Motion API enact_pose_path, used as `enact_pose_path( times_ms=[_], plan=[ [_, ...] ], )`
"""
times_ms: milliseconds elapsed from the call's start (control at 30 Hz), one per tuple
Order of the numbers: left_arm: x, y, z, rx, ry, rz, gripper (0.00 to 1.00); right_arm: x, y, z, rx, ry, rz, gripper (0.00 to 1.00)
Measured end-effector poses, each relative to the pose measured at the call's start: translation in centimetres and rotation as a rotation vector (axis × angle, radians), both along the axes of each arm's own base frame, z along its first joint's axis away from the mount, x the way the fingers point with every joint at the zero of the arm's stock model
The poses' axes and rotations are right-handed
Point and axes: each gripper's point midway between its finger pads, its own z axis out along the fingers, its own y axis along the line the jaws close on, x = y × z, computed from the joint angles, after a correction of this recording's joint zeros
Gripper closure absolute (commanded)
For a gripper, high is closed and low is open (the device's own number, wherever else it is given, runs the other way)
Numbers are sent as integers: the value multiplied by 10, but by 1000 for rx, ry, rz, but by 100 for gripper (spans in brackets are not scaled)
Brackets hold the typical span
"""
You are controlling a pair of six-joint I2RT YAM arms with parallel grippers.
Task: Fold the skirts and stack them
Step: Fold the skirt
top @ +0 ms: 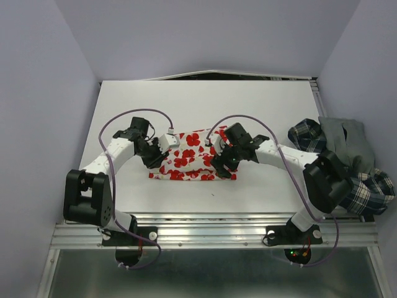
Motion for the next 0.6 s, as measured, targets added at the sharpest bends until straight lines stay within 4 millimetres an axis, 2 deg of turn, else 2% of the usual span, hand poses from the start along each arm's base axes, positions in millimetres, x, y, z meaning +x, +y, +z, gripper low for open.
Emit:
enact_pose_path(
  times_ms=[100,133,233,433,600],
  plan=[
    [2,-2,-2,-9,1,6,61,-10,-13,-23,-75,6,-10,34],
    [4,-3,-1,-13,-5,7,63,-9,-16,-29,-95,-3,-17,42],
    [4,-3,-5,-15,5,7,71,-3,-25,-50,-162,-49,-25,52],
    [-1,-6,-10,-32,35,0,74,43,-20,-47,-197,-253,-52,57],
    [-2,-10,5,-63,-4,2,72,106,-14,-38,-235,-425,-73,56]
  ],
)
